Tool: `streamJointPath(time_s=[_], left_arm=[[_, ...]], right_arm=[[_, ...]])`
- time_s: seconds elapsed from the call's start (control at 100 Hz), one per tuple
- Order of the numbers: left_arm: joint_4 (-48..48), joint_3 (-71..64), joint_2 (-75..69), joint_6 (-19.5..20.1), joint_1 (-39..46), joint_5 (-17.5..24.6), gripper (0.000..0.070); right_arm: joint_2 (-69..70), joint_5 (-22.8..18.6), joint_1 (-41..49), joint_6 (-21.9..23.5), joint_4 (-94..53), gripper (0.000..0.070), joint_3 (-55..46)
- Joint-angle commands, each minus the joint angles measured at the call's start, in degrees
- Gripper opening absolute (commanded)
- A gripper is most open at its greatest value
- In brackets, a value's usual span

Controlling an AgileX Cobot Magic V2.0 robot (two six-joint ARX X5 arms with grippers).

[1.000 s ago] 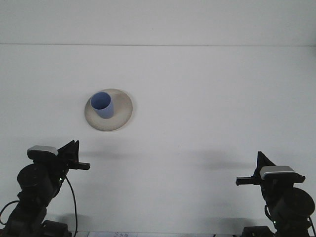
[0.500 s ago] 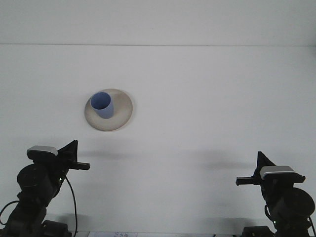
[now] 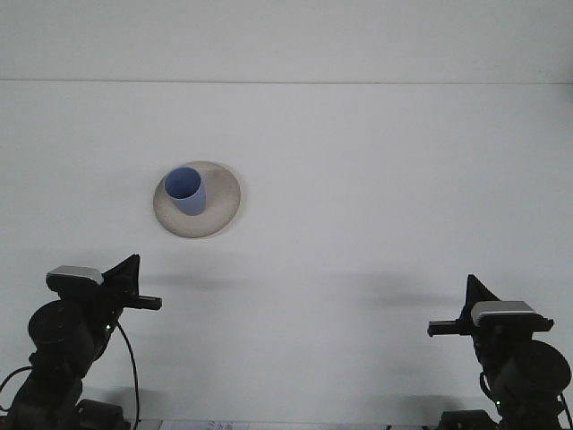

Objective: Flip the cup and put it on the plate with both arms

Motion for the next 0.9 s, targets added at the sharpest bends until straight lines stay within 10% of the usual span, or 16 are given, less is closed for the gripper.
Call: streamJointPath(time_s=[0.0,0.33,0.89], left_arm=[[1.09,0.11,-1.07,1.36,0.02,-0.37,0.0013],[28.35,-21.31,-13.88,1.88,0.55,-0.37,0.0013],[27.08,-32.02,-26.51,2.54,2.80,-0.33,0.0013]], right_arm=[[0.17,0.02,0.02,0.61,0.92,0.0000,0.13],[0.17,0.04,0.02,0.59,0.92,0.0000,0.13],[0.15,0.02,0.02,0.61,0.92,0.0000,0.15]])
